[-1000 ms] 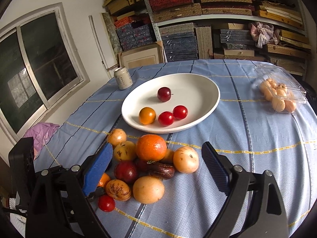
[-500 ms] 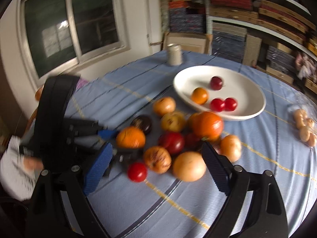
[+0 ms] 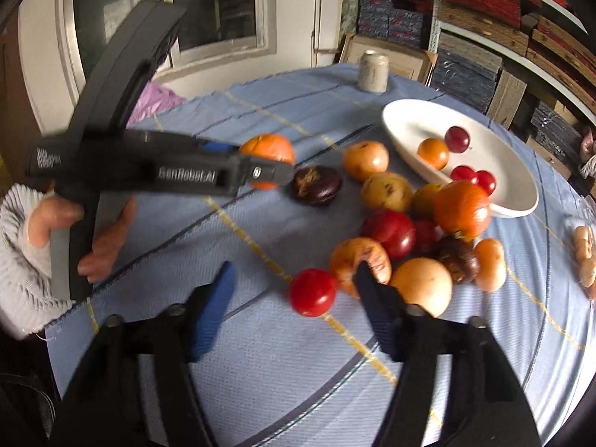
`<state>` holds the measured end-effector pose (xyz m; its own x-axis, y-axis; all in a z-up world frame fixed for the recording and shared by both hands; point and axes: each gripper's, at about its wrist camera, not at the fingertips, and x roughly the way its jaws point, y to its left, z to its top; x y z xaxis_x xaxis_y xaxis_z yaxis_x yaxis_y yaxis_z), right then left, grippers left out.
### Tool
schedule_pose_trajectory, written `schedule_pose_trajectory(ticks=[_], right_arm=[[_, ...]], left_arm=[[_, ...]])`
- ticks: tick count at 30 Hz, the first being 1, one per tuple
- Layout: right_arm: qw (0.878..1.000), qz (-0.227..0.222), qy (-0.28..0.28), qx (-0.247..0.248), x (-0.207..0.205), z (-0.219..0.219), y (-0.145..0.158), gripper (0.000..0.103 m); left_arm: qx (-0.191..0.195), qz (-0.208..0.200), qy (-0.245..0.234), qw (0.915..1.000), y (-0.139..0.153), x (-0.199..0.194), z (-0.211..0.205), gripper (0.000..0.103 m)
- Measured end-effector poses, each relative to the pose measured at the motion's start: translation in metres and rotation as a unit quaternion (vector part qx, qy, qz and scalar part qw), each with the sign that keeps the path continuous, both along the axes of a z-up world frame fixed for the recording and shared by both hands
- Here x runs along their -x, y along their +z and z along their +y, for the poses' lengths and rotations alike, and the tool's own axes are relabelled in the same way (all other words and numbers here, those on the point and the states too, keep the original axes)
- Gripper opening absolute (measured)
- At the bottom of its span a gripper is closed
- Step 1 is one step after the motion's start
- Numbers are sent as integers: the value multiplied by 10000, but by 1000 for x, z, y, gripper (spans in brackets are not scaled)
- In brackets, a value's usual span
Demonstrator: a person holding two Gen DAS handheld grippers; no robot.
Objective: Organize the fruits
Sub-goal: 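Grasp a large tangerine with the left tool while the right tool grasps a red tomato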
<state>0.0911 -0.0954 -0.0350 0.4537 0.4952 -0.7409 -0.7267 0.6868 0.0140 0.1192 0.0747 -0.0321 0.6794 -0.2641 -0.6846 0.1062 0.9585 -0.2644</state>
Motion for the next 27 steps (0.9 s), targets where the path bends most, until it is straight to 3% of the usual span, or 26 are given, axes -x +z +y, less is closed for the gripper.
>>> schedule_pose_trajectory(ticks=[3, 6, 7, 17, 21, 25, 27], right_arm=[[9999, 48, -61, 123, 0, 3, -7, 52], [9996, 189, -138, 133, -5, 1, -11, 35], [9995, 237, -184, 139, -8, 0, -13, 33], [9987, 416, -254, 135, -18, 1, -20, 29], [9972, 480, -343, -464, -25, -19, -2, 29], [9869, 383, -1045, -1166, -45, -63, 20, 28], [9810, 232, -1486, -1222, -58, -80, 29, 28]], left_arm=[[-52, -12, 32, 10000, 1, 0, 0, 48], [-71, 3, 20, 10000, -1, 1, 0, 48], [-77, 10, 17, 10000, -1, 0, -1, 48], [-112, 58, 17, 9999, -5, -1, -1, 48], [-178, -21, 35, 9998, -4, -1, -2, 48], [-67, -46, 90, 9999, 5, -9, -3, 48], [-79, 9, 57, 10000, 14, -22, -5, 48]])
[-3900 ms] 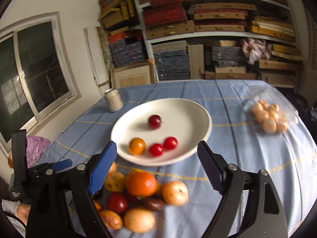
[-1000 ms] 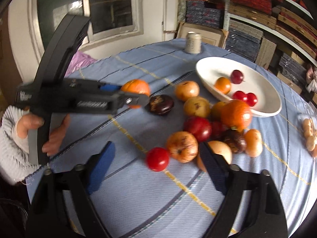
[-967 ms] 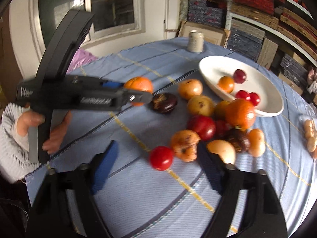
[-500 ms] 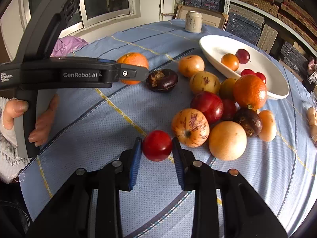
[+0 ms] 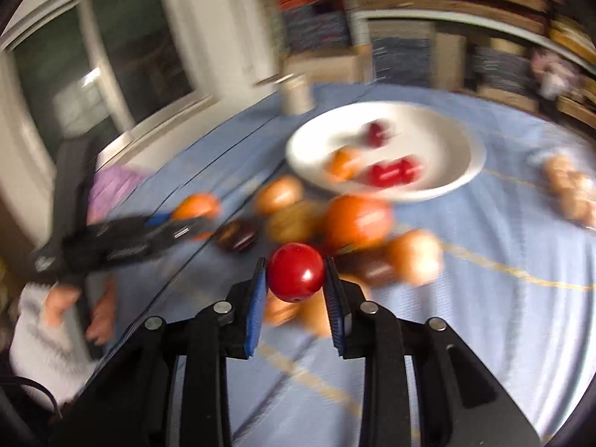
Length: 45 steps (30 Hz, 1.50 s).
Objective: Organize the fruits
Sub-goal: 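Grasp a large tangerine with the left tool while the right tool grasps a red tomato, then place the tangerine on the white plate with the left tool while the right tool places the tomato there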
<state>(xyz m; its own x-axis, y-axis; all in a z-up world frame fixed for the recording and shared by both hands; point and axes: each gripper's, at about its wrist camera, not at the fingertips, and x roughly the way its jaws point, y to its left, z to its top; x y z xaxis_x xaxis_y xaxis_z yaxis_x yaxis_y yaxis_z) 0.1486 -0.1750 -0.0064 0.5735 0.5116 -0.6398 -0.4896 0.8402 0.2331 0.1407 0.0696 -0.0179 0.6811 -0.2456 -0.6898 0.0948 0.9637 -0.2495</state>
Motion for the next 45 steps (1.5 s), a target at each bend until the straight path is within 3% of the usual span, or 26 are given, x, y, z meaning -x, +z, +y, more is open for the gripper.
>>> schedule_pose_trajectory(ticks=[4, 7, 11, 17, 26, 32, 37, 41, 45], right_arm=[[9972, -194, -691, 224, -41, -21, 24, 28], [9940, -145, -1084, 92, -82, -30, 30, 28], [9894, 36, -1449, -123, -133, -37, 14, 28], [9902, 123, -1337, 378, -186, -11, -11, 28], [9897, 306, -1287, 549, -198, -7, -31, 29], [9902, 233, -1282, 503, -196, -8, -28, 30], [9909, 141, -1250, 486, -190, -8, -19, 32], [9912, 59, -1249, 434, -185, -7, -11, 35], [9915, -82, -1263, 300, -176, -7, 4, 36]], left_arm=[[-222, -51, -51, 9997, 23, -38, -11, 48], [-168, -144, 17, 9998, 34, -71, -18, 48], [-18, -120, 53, 9999, 36, -110, -27, 48], [-106, 153, 101, 9998, 17, -160, -35, 48], [-258, 270, -140, 9992, 0, -169, -44, 48], [-261, 266, -163, 9992, 0, -167, -45, 48], [-257, 89, -140, 9995, 9, -161, -44, 49], [-216, -101, -98, 9997, 22, -155, -43, 61], [-90, -222, -51, 9997, 35, -149, -39, 61]])
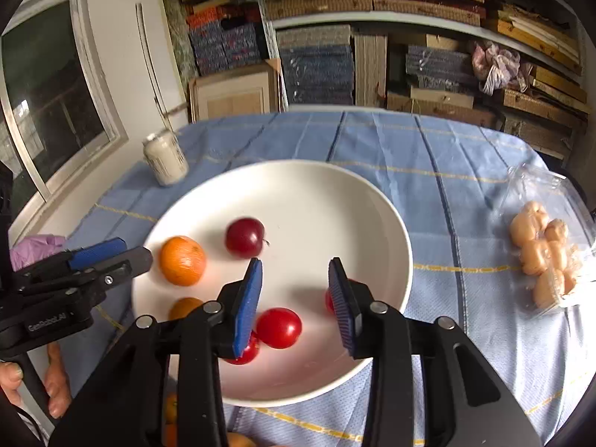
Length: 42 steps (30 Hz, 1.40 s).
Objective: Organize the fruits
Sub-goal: 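Place the tangerine on the white plate with the left tool while the right tool places the tomato there, then open both tools and withdraw them from the plate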
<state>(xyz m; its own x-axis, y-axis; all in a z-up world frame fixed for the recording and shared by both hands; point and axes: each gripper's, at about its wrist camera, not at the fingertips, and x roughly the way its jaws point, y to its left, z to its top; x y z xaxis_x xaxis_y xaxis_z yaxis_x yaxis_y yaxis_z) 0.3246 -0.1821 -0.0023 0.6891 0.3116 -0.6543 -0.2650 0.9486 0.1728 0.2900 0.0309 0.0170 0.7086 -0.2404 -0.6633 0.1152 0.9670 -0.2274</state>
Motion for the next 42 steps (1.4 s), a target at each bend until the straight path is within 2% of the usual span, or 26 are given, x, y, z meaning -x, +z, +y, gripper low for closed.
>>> schedule_pose_trajectory(ticks=[2, 4, 5, 7, 9, 11, 13, 17, 21, 25, 28, 31, 42], right_arm=[[9997, -202, 45, -132, 14, 0, 17, 41], [9986, -467, 75, -243, 36, -1, 36, 61], [9978, -597, 105, -271, 48, -1, 43, 64], [9966, -763, 193, -255, 75, -3, 54, 67], [9966, -759, 277, -155, 95, -2, 57, 67], [9962, -816, 301, -38, 118, -6, 55, 73], [9956, -913, 205, 15, 142, -15, 48, 87], [9954, -938, -95, -178, 169, -39, 23, 89], [9959, -665, -332, -521, 167, -65, 2, 89], [9947, -561, -438, -743, 164, -78, 1, 89], [9944, -637, -447, -710, 166, -79, 4, 93], [9945, -654, -423, -693, 167, -77, 5, 93], [9968, -477, -312, -554, 162, -63, 2, 93]], left_arm=[[69, -102, 26, 9999, 9, 7, 3, 61], [118, -207, 53, 9997, 19, 21, 8, 62], [76, -228, 49, 9997, 21, 28, 10, 67], [-232, -265, 79, 9993, 22, 50, 14, 69], [-405, -203, 91, 9989, 17, 67, 18, 69], [-463, -107, 91, 9988, 9, 86, 25, 69], [-596, 29, 59, 9982, -6, 107, 29, 69], [-779, 143, 61, 9968, -31, 136, 33, 69], [-788, 140, 49, 9968, -46, 147, 32, 70], [-993, 31, -12, 9950, -48, 146, 25, 71], [-1109, 18, -184, 9937, -52, 148, 17, 76], [-1288, 45, -305, 9912, -55, 146, 7, 79], [-1367, 286, -298, 9898, -63, 136, 1, 81]])
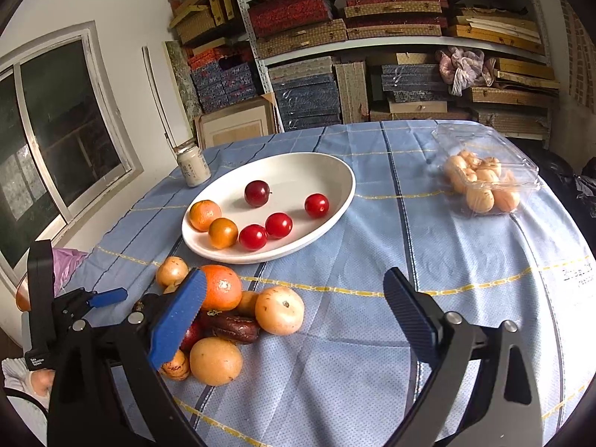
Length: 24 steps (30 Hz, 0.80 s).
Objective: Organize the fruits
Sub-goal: 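Open both tools and withdraw them from the plate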
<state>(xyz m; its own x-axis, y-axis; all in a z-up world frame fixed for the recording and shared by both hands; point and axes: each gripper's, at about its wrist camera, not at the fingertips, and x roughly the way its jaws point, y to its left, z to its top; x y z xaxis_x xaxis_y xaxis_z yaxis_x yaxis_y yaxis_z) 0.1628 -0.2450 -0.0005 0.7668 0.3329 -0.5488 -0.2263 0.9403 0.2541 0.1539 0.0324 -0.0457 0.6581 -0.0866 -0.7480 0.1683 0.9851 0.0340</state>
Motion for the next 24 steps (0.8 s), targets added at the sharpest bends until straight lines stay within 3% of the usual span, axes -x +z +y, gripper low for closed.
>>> schedule_pose_trajectory(ticks=[6, 14, 21, 24], right_arm=[[10000, 62, 16, 66, -2, 3, -4, 93], [9998, 117, 56, 147, -3, 7, -7, 94], [9997, 144, 76, 177, -3, 9, -7, 94], [9996, 151, 95, 197, -3, 10, -8, 94]], left_arm=[[73, 195, -13, 9998, -4, -6, 3, 81], [104, 38, -95, 9999, 1, -1, 2, 81], [228, 87, -177, 9995, 0, -4, 2, 61], [322, 153, -165, 9992, -1, -6, 5, 61]])
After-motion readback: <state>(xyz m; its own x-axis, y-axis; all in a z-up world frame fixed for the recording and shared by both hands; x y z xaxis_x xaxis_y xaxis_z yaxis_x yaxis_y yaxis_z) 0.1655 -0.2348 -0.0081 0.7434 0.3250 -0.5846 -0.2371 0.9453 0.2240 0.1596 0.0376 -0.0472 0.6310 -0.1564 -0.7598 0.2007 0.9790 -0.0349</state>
